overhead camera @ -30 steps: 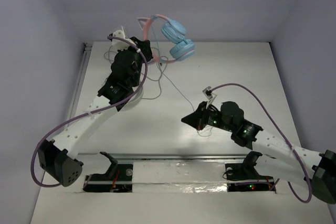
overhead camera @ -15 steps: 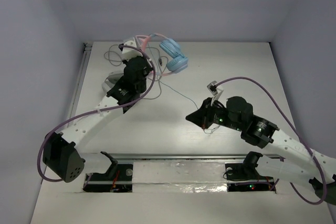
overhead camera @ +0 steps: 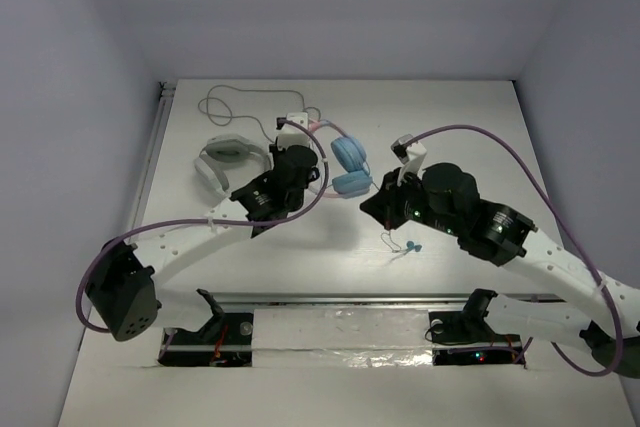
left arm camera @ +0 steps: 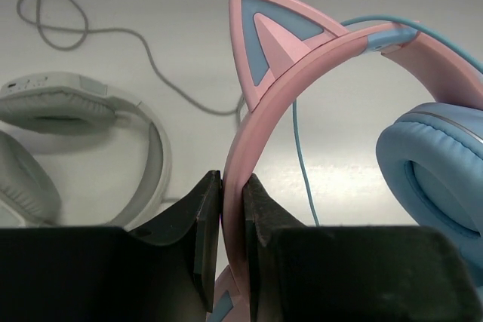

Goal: Wrap the headphones

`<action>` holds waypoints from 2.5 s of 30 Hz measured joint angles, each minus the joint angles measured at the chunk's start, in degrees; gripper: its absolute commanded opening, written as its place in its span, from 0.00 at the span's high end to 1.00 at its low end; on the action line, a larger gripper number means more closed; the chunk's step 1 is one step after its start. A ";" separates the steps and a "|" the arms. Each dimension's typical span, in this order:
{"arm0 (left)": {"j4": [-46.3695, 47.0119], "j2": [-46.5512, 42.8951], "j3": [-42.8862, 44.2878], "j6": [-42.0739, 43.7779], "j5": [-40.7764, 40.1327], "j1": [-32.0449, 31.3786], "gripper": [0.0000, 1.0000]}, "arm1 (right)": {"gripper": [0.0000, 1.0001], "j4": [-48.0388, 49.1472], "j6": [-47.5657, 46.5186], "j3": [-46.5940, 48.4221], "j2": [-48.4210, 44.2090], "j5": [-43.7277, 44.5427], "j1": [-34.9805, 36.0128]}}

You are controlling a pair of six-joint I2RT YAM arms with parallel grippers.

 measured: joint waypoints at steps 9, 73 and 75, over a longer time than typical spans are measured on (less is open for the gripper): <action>-11.45 -5.99 -3.74 -2.40 5.64 -1.27 1.00 | 1.00 -5.05 -5.38 5.22 6.40 12.39 0.00; -14.82 -9.05 26.36 -6.93 39.91 2.89 1.00 | 0.69 54.66 1.42 -32.20 2.86 -5.31 -11.76; -14.88 -8.33 28.09 -6.64 39.91 3.08 1.00 | 0.69 55.71 1.90 -33.46 3.41 -5.84 -11.76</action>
